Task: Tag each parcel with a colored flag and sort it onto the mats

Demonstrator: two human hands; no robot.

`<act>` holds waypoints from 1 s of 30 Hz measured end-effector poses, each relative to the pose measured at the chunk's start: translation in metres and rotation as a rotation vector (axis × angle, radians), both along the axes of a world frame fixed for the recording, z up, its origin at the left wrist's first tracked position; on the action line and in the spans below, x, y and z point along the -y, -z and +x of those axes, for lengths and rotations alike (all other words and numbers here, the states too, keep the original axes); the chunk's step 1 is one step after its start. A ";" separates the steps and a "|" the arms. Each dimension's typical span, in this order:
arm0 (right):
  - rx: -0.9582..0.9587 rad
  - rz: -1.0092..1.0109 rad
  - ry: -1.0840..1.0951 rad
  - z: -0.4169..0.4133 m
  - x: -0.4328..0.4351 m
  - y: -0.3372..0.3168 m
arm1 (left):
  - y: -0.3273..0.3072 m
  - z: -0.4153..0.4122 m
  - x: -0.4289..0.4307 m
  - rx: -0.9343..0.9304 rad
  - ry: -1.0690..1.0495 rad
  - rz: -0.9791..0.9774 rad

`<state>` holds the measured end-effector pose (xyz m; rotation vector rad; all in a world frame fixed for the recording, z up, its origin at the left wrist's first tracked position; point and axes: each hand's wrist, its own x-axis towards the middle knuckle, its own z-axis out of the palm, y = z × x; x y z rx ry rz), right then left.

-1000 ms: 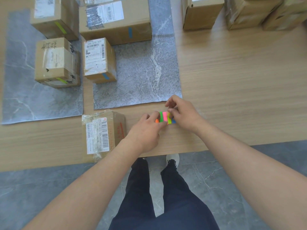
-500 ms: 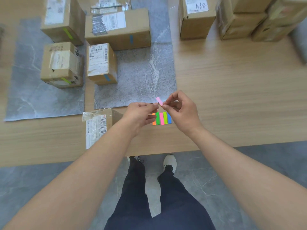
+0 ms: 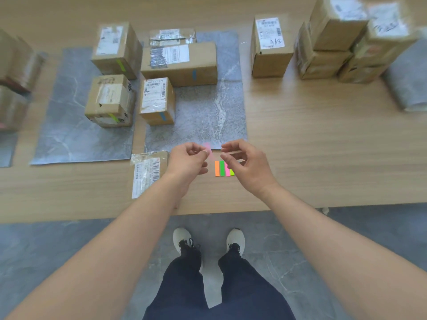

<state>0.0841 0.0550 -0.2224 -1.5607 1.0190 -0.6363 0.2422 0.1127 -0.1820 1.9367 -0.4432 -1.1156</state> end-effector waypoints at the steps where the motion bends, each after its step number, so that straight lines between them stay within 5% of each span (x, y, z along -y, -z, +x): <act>1: 0.008 0.014 0.004 0.004 -0.005 -0.001 | -0.003 0.004 -0.007 0.009 -0.006 -0.012; 16: 0.064 0.325 0.162 0.073 -0.106 -0.036 | -0.019 0.077 -0.126 0.033 -0.017 -0.124; 30: -0.371 -0.234 -0.177 0.095 -0.173 -0.033 | 0.022 0.090 -0.201 0.185 0.129 -0.018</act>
